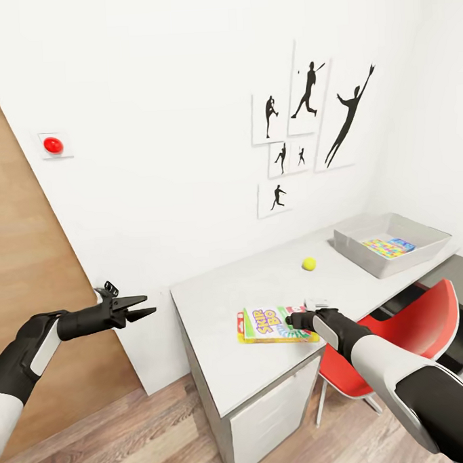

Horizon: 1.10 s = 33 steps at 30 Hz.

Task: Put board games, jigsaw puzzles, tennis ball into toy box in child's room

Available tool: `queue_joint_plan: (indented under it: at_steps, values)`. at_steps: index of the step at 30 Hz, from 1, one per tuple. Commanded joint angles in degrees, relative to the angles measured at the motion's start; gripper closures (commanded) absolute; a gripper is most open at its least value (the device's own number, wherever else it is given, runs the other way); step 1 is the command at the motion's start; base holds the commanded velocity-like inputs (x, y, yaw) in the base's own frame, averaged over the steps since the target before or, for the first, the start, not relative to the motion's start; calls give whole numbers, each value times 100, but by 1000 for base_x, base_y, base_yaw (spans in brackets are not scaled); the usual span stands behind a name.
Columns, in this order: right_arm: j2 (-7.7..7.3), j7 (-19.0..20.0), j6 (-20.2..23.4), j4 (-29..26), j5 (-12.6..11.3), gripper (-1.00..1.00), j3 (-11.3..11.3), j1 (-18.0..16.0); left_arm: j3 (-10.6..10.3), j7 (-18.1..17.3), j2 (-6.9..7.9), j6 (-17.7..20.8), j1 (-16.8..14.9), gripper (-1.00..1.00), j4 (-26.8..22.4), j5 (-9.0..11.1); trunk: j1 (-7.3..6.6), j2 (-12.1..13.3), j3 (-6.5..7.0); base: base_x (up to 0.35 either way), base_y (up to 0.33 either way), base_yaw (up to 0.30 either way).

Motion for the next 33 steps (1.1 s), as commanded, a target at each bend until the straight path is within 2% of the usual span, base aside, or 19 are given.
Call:
queue_joint_plan:
  at_steps: [1,19,33]
  values:
    - [-2,2,24,-4,-151,-100,84,28,-17,-22,5,60,-7,-100,3,14,2,-4,-9,0,34,0]
    - [-2,2,24,-8,-143,-100,84,26,-17,-22,-2,60,-7,-100,3,8,2,-4,-9,-37,112,0]
    - [-2,2,24,-12,-143,-100,84,26,-24,-13,-25,54,-7,-100,3,8,2,-4,-9,-98,94,0]
